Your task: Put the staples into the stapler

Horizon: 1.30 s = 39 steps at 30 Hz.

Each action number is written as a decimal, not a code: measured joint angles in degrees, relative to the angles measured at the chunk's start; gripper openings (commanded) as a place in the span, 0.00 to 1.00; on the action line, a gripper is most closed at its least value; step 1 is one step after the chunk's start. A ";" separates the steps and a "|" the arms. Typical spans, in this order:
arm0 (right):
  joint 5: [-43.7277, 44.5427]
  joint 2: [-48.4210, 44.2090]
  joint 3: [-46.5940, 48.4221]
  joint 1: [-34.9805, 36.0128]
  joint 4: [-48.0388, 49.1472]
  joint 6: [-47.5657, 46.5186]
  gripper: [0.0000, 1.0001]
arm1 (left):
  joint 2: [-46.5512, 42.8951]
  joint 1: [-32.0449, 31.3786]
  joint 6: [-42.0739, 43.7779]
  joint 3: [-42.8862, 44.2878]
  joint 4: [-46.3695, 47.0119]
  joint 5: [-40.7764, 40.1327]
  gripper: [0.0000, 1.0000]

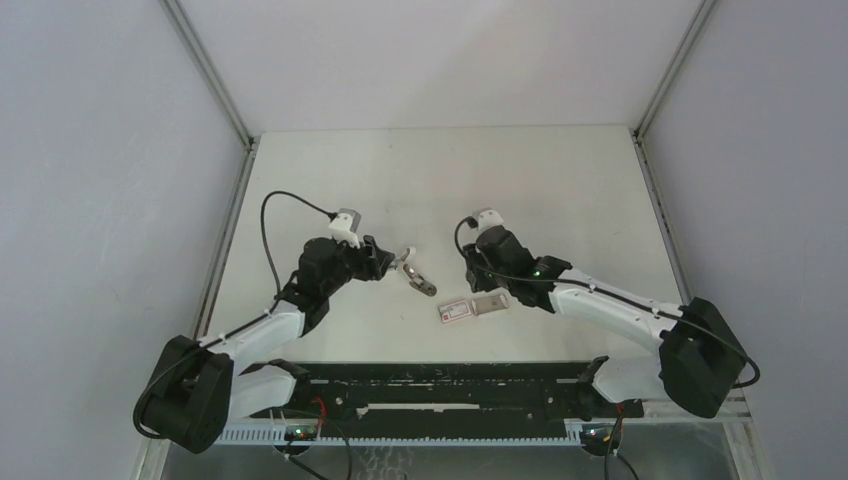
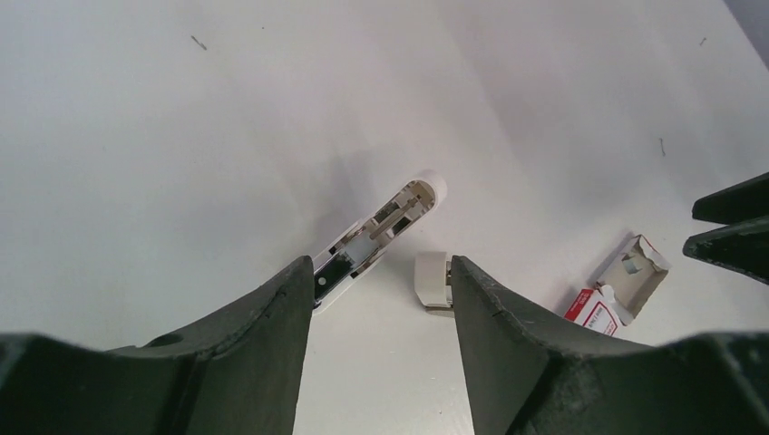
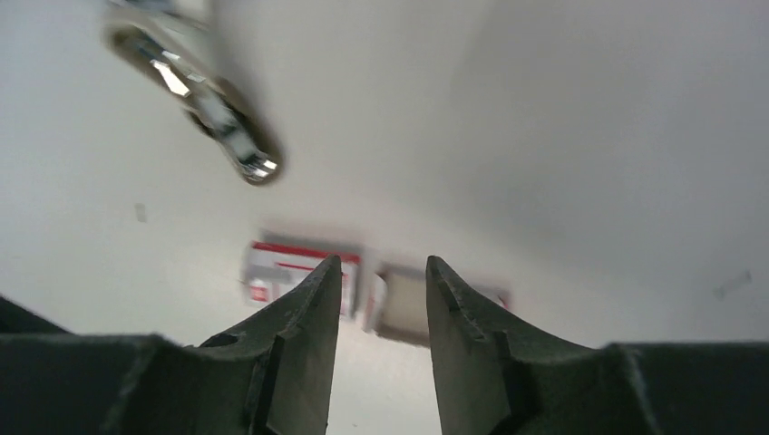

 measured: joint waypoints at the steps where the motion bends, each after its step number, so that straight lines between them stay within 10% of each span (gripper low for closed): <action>1: 0.98 -0.85 -1.22 -0.42 -1.18 1.51 0.38 | -0.39 0.00 -0.11 -0.17 0.17 -0.07 0.63; 14: 9.31 3.61 -6.12 -0.87 -8.48 18.73 0.29 | -4.46 0.00 -2.01 -1.77 0.33 -2.12 0.65; 39: 12.20 10.71 -5.55 -0.66 -5.20 22.64 0.17 | -4.55 0.02 -2.95 -1.77 0.31 -2.08 0.65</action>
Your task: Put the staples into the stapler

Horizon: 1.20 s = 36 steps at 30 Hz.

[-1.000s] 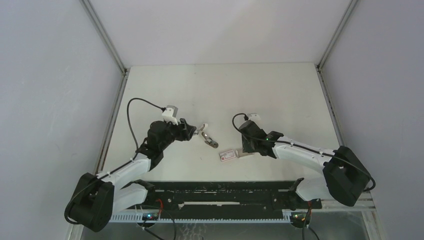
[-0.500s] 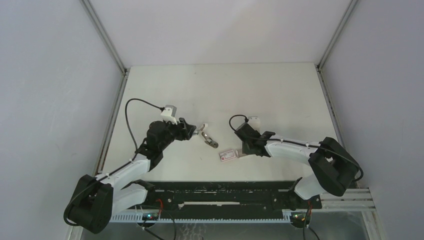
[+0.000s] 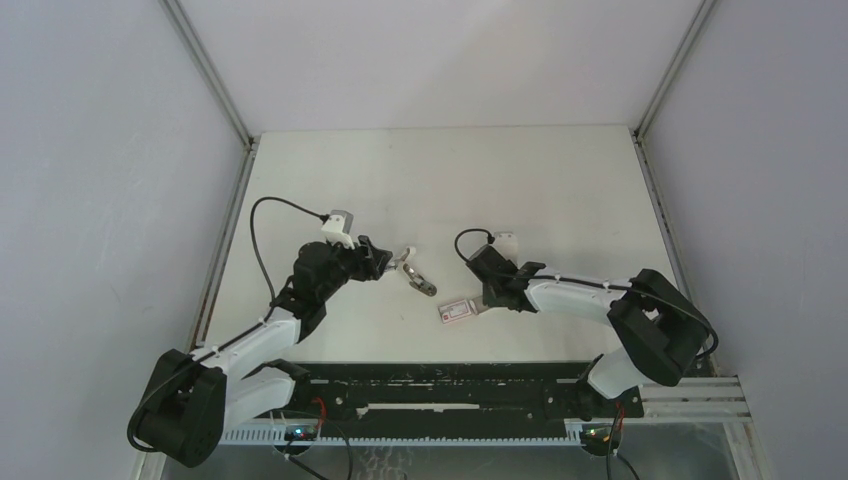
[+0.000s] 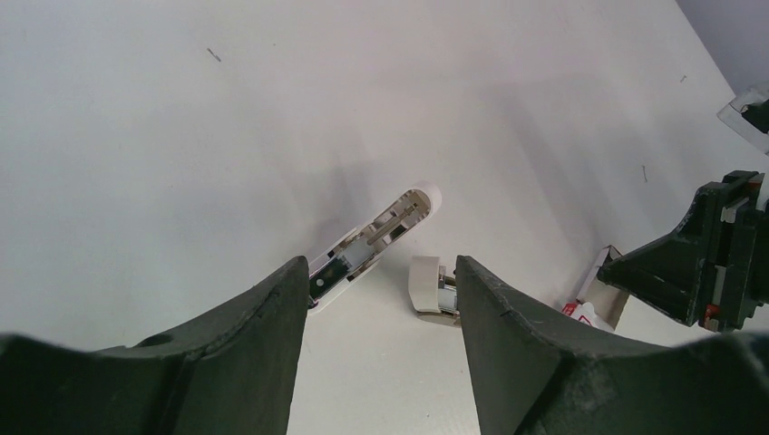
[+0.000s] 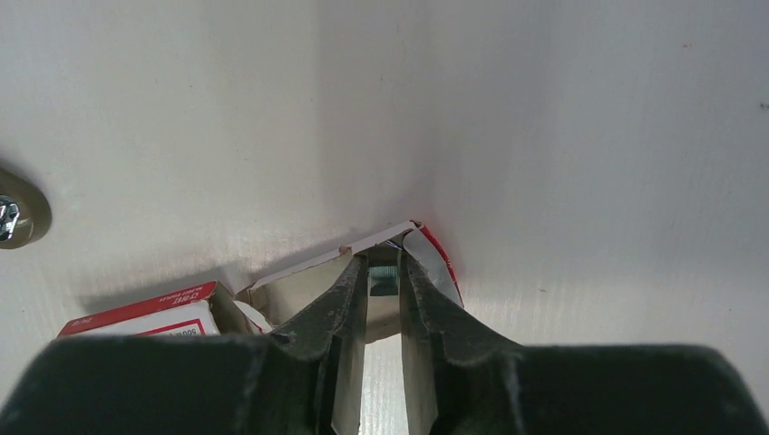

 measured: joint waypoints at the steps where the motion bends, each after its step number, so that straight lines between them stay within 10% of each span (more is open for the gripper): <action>1: 0.09 0.04 0.00 0.02 0.11 -0.04 0.17 | 0.00 -0.02 0.00 0.00 0.00 0.00 0.65; 19: -2.38 -8.81 -0.44 1.09 1.75 -4.28 0.14 | -1.40 -0.02 -0.50 -0.02 -0.07 0.70 0.65; 36: -27.15 -30.47 -9.70 -0.79 24.41 -2.78 0.14 | -23.54 -14.49 -20.06 -4.24 3.76 4.92 0.71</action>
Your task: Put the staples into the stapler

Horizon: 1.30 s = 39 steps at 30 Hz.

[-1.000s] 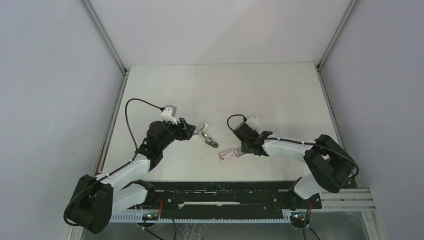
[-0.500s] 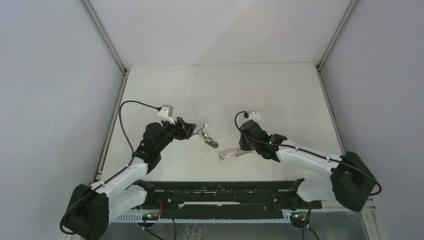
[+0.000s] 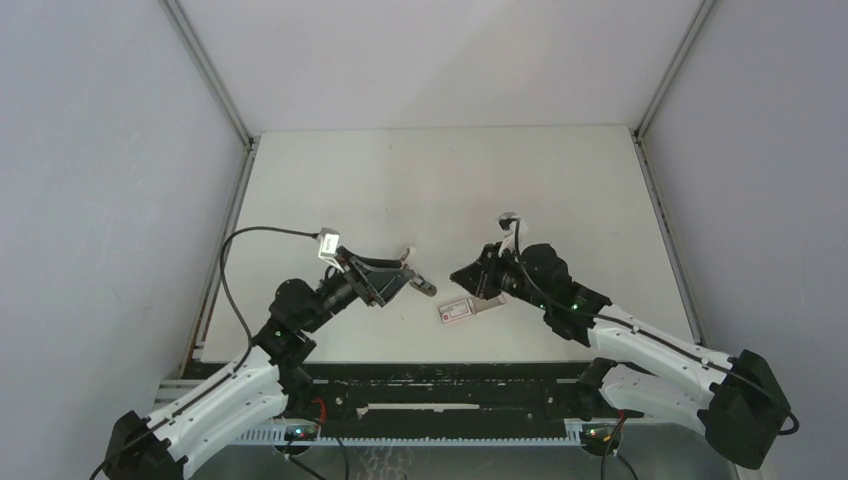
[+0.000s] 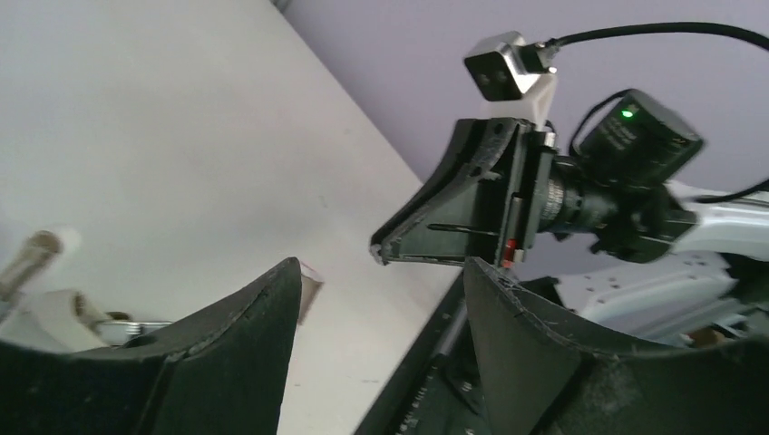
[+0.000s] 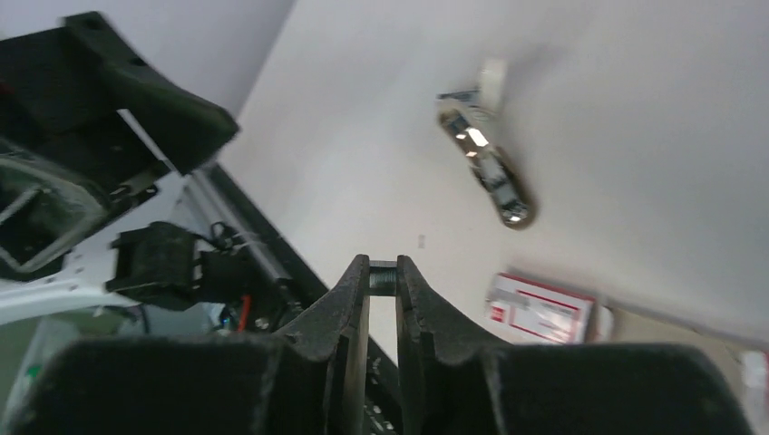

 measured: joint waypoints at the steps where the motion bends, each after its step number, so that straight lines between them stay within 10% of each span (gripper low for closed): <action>1: -1.62 -0.02 -0.46 0.00 1.92 0.48 0.14 | -0.50 -0.02 -1.38 -0.26 0.31 0.85 0.71; 15: -17.99 -3.08 -2.45 1.90 21.24 5.95 0.14 | 2.89 -4.50 -14.01 -1.25 9.05 13.75 0.62; 39: -22.75 -3.04 -2.45 3.06 26.38 7.91 0.14 | 10.12 -8.63 -18.32 1.11 18.95 17.27 0.40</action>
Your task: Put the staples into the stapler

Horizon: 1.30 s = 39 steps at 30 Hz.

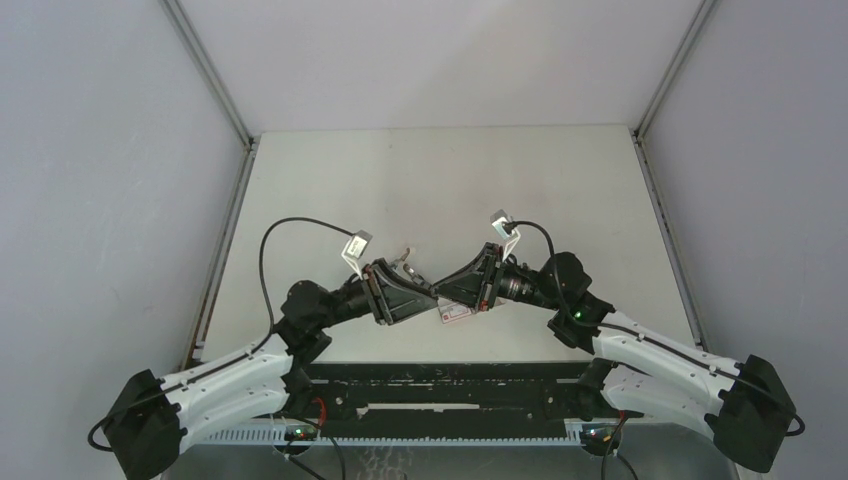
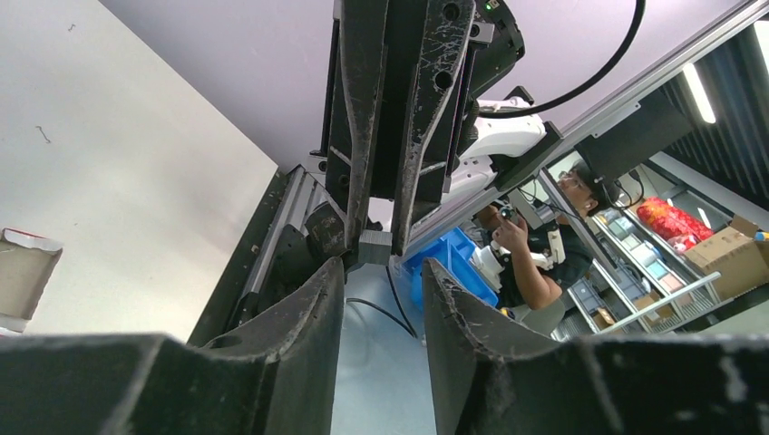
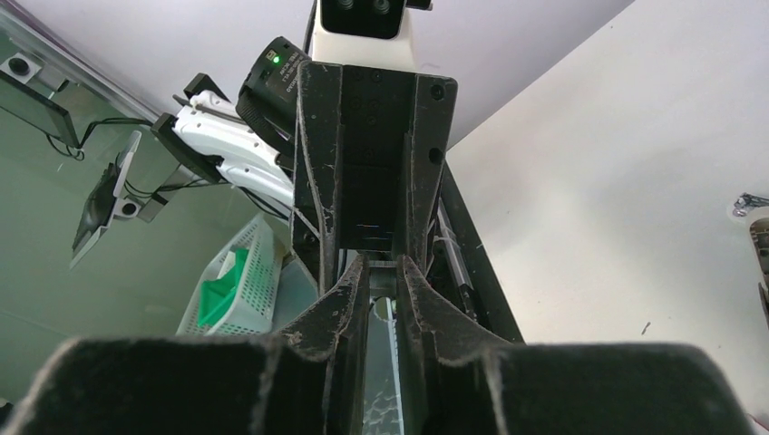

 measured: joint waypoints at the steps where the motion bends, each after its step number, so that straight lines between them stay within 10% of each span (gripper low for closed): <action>1: -0.04 0.00 0.00 0.00 0.02 0.00 0.14 | 0.11 0.00 -0.15 0.00 0.11 0.00 0.39; 21: -1.46 0.59 0.00 0.00 1.68 0.33 0.15 | 0.07 -0.11 -0.83 0.00 1.01 -0.39 0.18; 39: -0.57 -3.21 0.00 -2.78 -3.65 -2.05 0.49 | -0.52 -0.22 -0.81 0.00 -0.79 -0.63 0.13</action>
